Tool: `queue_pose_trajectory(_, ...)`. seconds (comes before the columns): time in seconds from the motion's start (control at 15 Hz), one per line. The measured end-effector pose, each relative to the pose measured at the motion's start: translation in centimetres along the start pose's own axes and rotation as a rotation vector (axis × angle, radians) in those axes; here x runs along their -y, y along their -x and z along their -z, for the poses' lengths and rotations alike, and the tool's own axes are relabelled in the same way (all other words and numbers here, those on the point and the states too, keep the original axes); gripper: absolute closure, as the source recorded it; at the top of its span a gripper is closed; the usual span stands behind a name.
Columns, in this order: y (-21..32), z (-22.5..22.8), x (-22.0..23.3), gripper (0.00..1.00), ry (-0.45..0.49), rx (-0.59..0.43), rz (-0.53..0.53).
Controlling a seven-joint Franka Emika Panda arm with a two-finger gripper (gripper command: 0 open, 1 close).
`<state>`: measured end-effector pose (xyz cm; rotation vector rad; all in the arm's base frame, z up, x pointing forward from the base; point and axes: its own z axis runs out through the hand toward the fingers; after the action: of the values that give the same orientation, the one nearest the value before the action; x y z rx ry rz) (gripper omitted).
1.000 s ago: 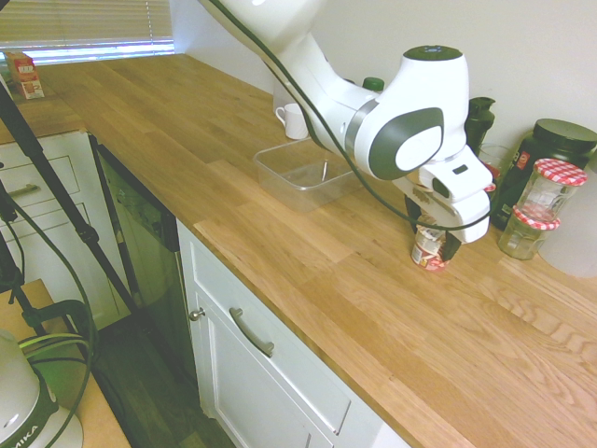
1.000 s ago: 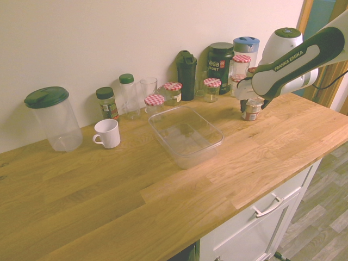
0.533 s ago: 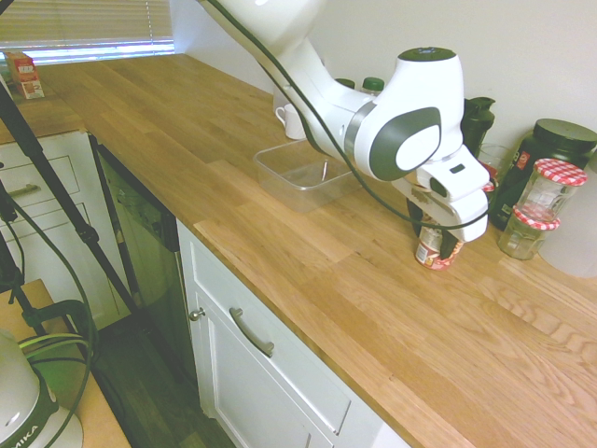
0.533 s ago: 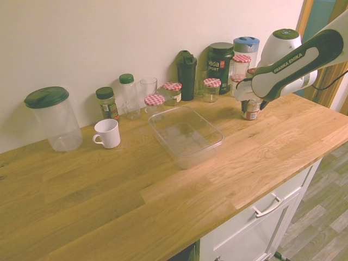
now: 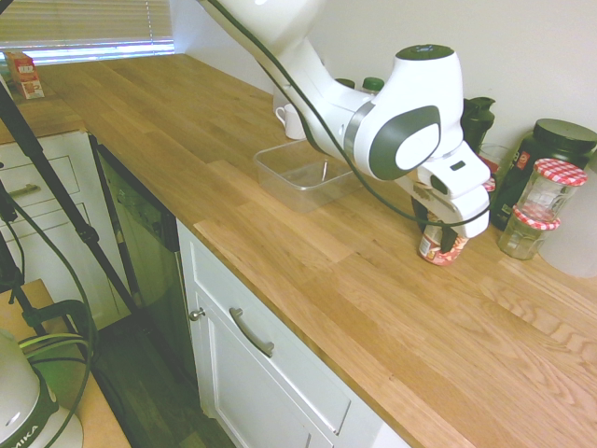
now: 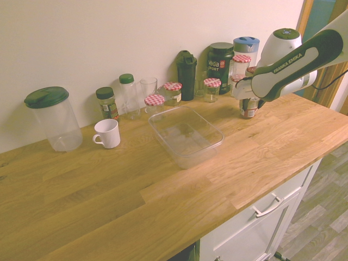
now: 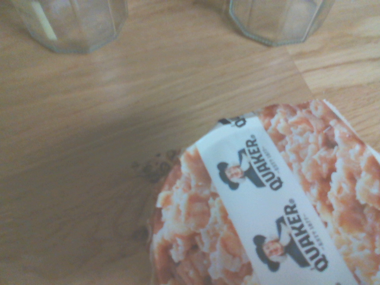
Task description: Put the cereal into the container
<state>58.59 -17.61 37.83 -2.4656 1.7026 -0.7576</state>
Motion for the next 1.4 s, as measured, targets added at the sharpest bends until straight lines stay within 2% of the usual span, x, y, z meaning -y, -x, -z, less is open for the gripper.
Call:
queue_pose_trajectory(0.27, 3.7, 7.3, 1.0, 1.0, -0.086, -0.062, 0.033)
queue_pose_trajectory(0.47, 10.7, 13.8, 2.3, 1.0, -0.113, -0.134, 0.095)
queue_pose_trajectory(0.6, 17.0, 16.4, 4.2, 1.0, -0.108, -0.17, 0.135)
queue_pose_trajectory(0.73, 23.0, 16.4, 6.0, 1.0, -0.085, -0.18, 0.185)
queue_pose_trajectory(0.87, 26.3, 14.6, 8.3, 1.0, -0.051, -0.195, 0.227)
queue_pose_trajectory(1.13, 28.5, 9.7, 12.1, 1.0, -0.019, -0.124, 0.285)
queue_pose_trajectory(1.4, 29.7, 8.6, 12.9, 1.0, -0.003, -0.027, 0.336)
